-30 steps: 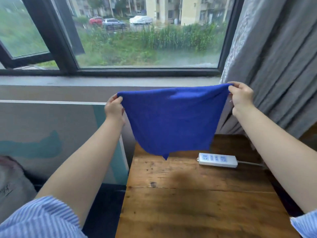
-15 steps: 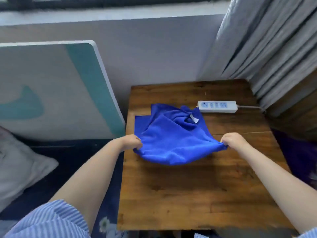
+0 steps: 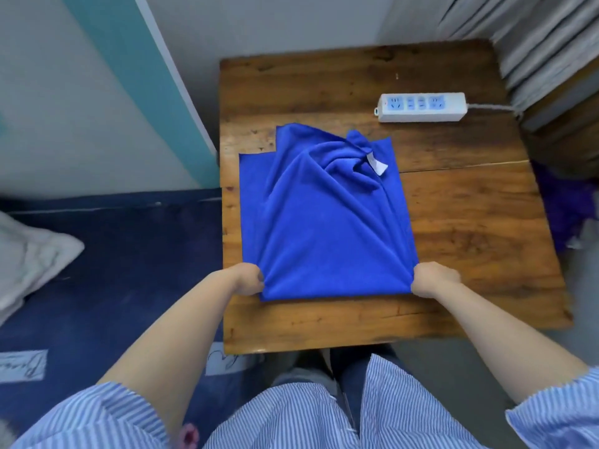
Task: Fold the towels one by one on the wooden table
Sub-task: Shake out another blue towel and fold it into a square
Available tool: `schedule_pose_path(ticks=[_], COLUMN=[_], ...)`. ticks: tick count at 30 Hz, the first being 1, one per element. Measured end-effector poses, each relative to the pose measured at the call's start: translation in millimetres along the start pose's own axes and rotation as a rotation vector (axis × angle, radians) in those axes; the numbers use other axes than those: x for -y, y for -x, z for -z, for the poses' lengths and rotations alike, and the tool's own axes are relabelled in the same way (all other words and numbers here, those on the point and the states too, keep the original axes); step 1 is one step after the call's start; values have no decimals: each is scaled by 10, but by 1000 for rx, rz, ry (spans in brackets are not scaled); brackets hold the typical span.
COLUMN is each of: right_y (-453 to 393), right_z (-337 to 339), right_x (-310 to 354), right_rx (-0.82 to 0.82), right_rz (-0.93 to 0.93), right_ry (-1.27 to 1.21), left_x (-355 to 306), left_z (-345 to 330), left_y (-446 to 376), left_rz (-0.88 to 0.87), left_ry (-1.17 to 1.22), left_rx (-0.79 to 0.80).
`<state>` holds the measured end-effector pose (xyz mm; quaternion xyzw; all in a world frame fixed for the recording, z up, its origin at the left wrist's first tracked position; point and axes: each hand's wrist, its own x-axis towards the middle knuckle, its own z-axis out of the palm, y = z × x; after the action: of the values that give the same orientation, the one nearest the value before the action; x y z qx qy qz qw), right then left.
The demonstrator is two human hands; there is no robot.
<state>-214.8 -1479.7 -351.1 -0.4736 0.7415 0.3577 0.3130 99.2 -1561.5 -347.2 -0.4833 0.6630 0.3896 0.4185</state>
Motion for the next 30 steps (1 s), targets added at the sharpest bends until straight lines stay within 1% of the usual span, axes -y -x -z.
schedule_pose_path(ticks=[3, 6, 7, 9, 11, 13, 18, 22, 26, 30], right_y=[0, -35, -59, -137, -216, -316, -608, -853, -1070, -1145], right_z=[38, 172, 230, 407, 656, 921, 1400, 1489, 1451, 1421], right_x=[69, 66, 58, 58, 116, 213, 461, 578, 586, 575], right_rx=[115, 218, 220, 116, -53, -175, -363, -449, -465, -554], right_rz=[-51, -48, -32, 1, 24, 75, 181, 208, 207, 262], right_ry=[111, 140, 136, 84, -1, -114, -406, -493, -572, -717], left_x=[8, -8, -22, -72, -128, -192, -364, -453, -552, -667], left_z=[53, 173, 232, 427, 637, 856, 1318, 1584, 1871, 2068], left_y=[-22, -65, -67, -90, -136, -183, -385, -579, -763, -959], left_rz=[24, 17, 26, 46, 56, 69, 50, 40, 11, -29], left_ry=[-71, -140, -138, -127, -101, -42, 45, 99, 226, 218], left_rx=[46, 121, 133, 106, 2, -127, -267, -474, -652, -815])
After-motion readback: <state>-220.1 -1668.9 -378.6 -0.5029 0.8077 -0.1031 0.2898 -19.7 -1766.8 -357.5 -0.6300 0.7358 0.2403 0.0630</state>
